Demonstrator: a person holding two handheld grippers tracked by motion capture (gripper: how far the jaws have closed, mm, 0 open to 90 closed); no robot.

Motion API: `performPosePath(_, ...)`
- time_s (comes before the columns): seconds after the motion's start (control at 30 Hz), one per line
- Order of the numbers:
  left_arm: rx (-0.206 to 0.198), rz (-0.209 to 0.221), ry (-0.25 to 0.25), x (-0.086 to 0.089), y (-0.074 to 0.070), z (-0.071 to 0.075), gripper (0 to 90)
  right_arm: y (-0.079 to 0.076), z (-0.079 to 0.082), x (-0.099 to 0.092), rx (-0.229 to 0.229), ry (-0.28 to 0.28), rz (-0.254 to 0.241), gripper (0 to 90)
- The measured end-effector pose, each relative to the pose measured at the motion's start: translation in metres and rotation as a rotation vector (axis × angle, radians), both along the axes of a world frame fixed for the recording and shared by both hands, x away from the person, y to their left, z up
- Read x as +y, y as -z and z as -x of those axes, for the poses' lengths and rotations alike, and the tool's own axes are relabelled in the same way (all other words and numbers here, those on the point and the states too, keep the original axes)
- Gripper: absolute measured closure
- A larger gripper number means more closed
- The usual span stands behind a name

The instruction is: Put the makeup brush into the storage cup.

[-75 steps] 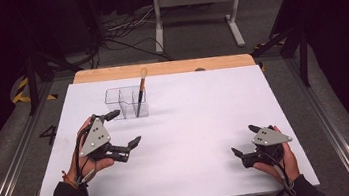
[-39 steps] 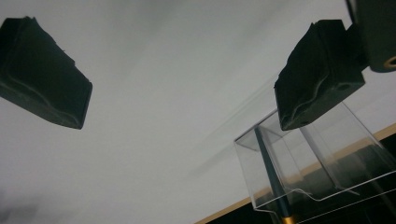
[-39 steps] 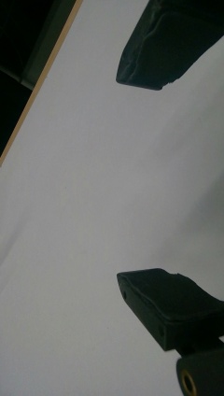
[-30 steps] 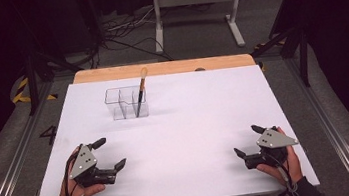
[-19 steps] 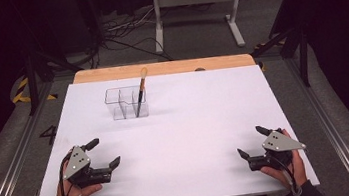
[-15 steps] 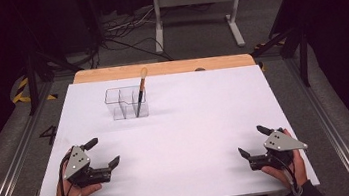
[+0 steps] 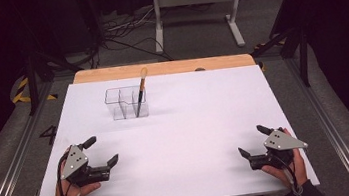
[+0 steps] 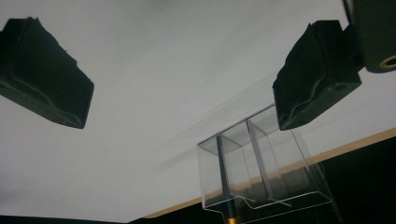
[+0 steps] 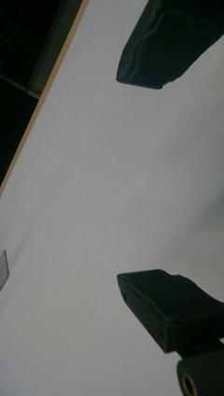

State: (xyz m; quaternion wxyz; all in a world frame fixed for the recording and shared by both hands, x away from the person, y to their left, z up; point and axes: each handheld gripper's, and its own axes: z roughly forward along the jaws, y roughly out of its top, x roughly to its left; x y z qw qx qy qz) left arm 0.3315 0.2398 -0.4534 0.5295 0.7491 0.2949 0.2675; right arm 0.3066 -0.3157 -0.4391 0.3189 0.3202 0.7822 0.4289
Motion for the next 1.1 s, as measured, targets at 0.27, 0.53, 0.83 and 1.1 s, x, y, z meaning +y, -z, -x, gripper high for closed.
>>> performPosePath(0.27, 0.006, 0.010, 0.007, 0.0005, 0.0003, -0.0010, 6.2, 0.0010, 0.0009, 0.0041, 0.003, -0.006, 0.023, 5.5)
performPosePath(0.53, 0.007, 0.002, 0.006, 0.0002, 0.0019, -0.0014, 6.4, 0.0033, -0.0015, 0.0043, 0.011, -0.001, 0.031, 5.5)
performPosePath(0.83, 0.012, -0.006, 0.008, -0.0001, 0.0028, -0.0021, 6.5, 0.0036, -0.0023, 0.0037, 0.010, 0.009, 0.030, 5.5)
performPosePath(1.1, 0.020, -0.017, 0.001, -0.0002, 0.0041, -0.0029, 6.8, 0.0037, -0.0037, 0.0030, 0.004, 0.024, 0.032, 5.5)
